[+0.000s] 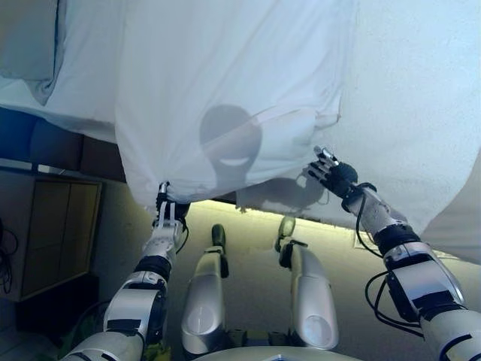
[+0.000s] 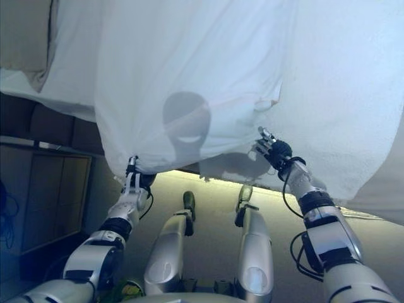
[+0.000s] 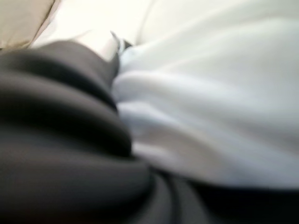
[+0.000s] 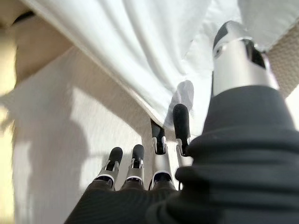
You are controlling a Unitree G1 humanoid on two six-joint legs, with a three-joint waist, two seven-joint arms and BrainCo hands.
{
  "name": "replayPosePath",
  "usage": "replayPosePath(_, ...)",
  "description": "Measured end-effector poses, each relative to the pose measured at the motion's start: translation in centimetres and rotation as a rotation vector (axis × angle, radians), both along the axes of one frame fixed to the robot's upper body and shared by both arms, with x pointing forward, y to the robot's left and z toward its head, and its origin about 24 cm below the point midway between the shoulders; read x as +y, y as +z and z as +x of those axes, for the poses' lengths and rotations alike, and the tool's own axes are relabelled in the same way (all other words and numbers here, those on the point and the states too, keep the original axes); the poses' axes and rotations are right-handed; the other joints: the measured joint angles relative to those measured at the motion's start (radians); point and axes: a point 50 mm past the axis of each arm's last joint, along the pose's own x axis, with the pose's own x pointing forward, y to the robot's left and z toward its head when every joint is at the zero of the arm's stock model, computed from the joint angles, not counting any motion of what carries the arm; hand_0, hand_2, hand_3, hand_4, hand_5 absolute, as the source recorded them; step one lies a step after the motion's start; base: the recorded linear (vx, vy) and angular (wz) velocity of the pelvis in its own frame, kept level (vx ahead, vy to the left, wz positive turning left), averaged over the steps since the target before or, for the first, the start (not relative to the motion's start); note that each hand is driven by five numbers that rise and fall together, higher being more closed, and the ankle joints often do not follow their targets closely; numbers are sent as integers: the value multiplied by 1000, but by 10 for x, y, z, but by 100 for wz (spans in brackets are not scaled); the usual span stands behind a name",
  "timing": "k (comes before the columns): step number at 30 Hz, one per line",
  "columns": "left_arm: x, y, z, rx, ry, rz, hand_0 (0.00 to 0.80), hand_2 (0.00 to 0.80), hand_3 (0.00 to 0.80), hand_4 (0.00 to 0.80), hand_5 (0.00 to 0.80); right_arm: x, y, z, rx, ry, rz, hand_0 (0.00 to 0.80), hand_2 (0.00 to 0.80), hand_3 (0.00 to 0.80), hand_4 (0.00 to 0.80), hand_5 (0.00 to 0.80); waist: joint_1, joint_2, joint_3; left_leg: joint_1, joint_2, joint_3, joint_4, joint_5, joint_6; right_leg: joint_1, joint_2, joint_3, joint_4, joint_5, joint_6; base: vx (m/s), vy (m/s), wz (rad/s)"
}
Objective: Make the bed neatly
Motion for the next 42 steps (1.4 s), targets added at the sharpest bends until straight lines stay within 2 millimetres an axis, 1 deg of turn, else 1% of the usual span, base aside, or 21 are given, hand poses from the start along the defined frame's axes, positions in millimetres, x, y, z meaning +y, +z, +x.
replayPosePath(1, 5, 1, 0, 1, 3, 10, 800, 800, 800, 800, 800, -14, -13, -9, 76, -23, -62, 0, 0, 0, 0, 0, 0, 0, 0, 15, 0, 0, -3, 0, 0, 15, 1, -1, -3, 0, 0, 0, 0, 0)
replayPosePath(2, 10, 1, -1, 5, 7, 20, 800, 800, 800, 800, 800, -27, -20, -16, 142, -26, -128, 0, 0, 0, 0, 0, 0, 0, 0, 32, 1, 0, -8, 0, 0, 33, 2, -2, -8, 0, 1, 0, 0, 0)
replayPosePath(4, 23, 2, -3, 14, 25, 46, 800, 800, 800, 800, 800, -53, -43, -43, 311, -47, -212, 0, 0, 0, 0, 0, -1, -1, -1, 63, 3, 0, -16, 1, 0, 66, 6, -3, -27, 0, 4, 14, 8, -2)
replayPosePath(5, 29, 2, -4, 18, 34, 58, 800, 800, 800, 800, 800, -63, -53, -57, 389, -43, -243, 0, 0, 0, 0, 0, -2, -1, -1, 71, 5, 0, -17, 1, 0, 76, 9, -3, -35, -2, 9, 39, 25, -4)
replayPosePath(7, 39, 4, -5, 22, 50, 79, 800, 800, 800, 800, 800, -75, -74, -84, 521, -43, -267, 0, 0, 0, 0, 0, -5, -3, -1, 75, 9, 1, -16, 1, 0, 83, 14, -3, -43, 0, 10, 52, 37, -4)
replayPosePath(10, 44, 1, -8, 32, 61, 86, 800, 800, 800, 800, 800, -75, -109, -123, 643, -58, -205, 0, 0, 0, 0, 0, -12, -4, -2, 85, 10, 3, -18, 0, -1, 91, 18, 2, -48, 2, 10, 51, 58, -5)
replayPosePath(12, 48, -4, -14, 44, 85, 73, 800, 800, 800, 800, 800, -70, -125, -142, 666, -70, -149, 0, 0, 0, 0, 0, -36, -7, -4, 94, 10, 3, -18, -2, -2, 103, 20, 6, -55, 5, 14, 43, 61, -6)
replayPosePath(13, 50, -7, -17, 49, 96, 69, 800, 800, 800, 800, 800, -69, -132, -152, 673, -84, -124, 0, 0, 0, 0, 0, -38, -11, -6, 102, 9, 5, -21, -5, -2, 105, 21, 12, -56, 5, 15, 33, 53, -15)
replayPosePath(15, 56, -12, -25, 55, 125, 60, 800, 800, 800, 800, 800, -68, -143, -170, 679, -112, -86, 0, 0, 0, 0, 0, -57, -21, -11, 108, 10, 16, -19, -12, 4, 108, 22, 20, -58, 7, 17, 27, 52, -17)
replayPosePath(17, 58, -15, -27, 62, 133, 57, 800, 800, 800, 800, 800, -74, -150, -189, 694, -154, -71, 0, 0, 0, 0, 0, -57, -24, -12, 118, 12, 25, -18, -16, 5, 115, 27, 29, -65, 13, 18, 15, 46, -14)
replayPosePath(19, 61, -16, -30, 65, 142, 57, 800, 800, 800, 800, 800, -76, -154, -200, 707, -174, -72, 0, 0, 0, 0, 0, -58, -32, -18, 123, 16, 26, -15, -19, 5, 121, 29, 32, -68, 14, 18, 7, 25, -8)
replayPosePath(21, 62, -16, -31, 67, 147, 57, 800, 800, 800, 800, 800, -78, -154, -200, 696, -188, -82, 0, 0, 0, 0, 0, -58, -41, -22, 120, 22, 27, -7, -21, 3, 120, 31, 32, -70, 15, 15, 2, 15, -5)
replayPosePath(24, 62, -18, -32, 69, 143, 54, 800, 800, 800, 800, 800, -78, -149, -188, 643, -199, -108, 0, 0, 0, 0, 0, -58, -49, -27, 115, 25, 27, 9, -29, 3, 119, 33, 32, -65, 12, 11, -3, 2, -1)
replayPosePath(25, 61, -18, -32, 65, 138, 51, 750, 750, 750, 750, 750, -77, -145, -180, 614, -198, -120, 0, 0, 0, 0, 0, -58, -50, -27, 108, 26, 26, 16, -32, 5, 117, 33, 31, -64, 12, 11, 0, 0, 0)
replayPosePath(26, 59, -17, -31, 61, 133, 49, 405, 405, 405, 405, 405, -76, -141, -171, 583, -199, -125, 0, 0, 0, 0, 0, -56, -50, -27, 101, 26, 26, 25, -36, 5, 112, 33, 31, -60, 12, 10, -31, 1, 1)
replayPosePath(27, 58, -18, -31, 59, 127, 43, 0, 0, 0, 0, 0, -75, -138, -165, 561, -204, -126, 0, 0, 0, 0, 0, -56, -50, -27, 97, 26, 26, 31, -39, 6, 111, 33, 31, -59, 12, 11, -40, 9, 1)
replayPosePath(31, 53, -29, -40, 100, 129, 25, 0, 0, 0, 0, 0, -64, -119, -127, 431, -173, -114, 0, 0, 0, 0, 0, -51, -53, -28, 67, 25, 24, 58, -48, 8, 89, 30, 31, -45, 16, 16, -49, 3, 2)
replayPosePath(35, 52, -48, -58, 201, 139, 10, 0, 0, 0, 0, 0, -43, -109, -102, 339, -105, -85, 0, 0, 0, 0, 0, -43, -61, -32, 68, 23, 17, 60, -48, 8, 90, 27, 26, -33, 11, 14, -22, -26, 5)
replayPosePath(36, 52, -51, -61, 221, 138, 13, 0, 0, 0, 0, 0, -39, -107, -99, 323, -92, -82, 0, 0, 0, 0, 0, -38, -61, -32, 69, 23, 16, 63, -48, 8, 92, 27, 25, -32, 11, 14, -10, -34, 3)
replayPosePath(39, 54, -58, -70, 265, 121, 36, 0, 0, 0, 0, 0, -36, -108, -99, 320, -75, -79, 0, 0, 0, 0, 0, -26, -69, -36, 77, 23, 1, 66, -48, 9, 110, 22, 14, -32, 9, 15, 5, -15, 12)
replayPosePath(42, 59, -72, -89, 329, 123, 29, 0, 0, 0, 0, 0, -34, -115, -107, 335, -62, -54, 0, 0, 0, 0, 0, -23, -88, -54, 103, 20, -3, 62, -49, 12, 141, 14, 5, -37, 3, 13, 20, -14, 9)
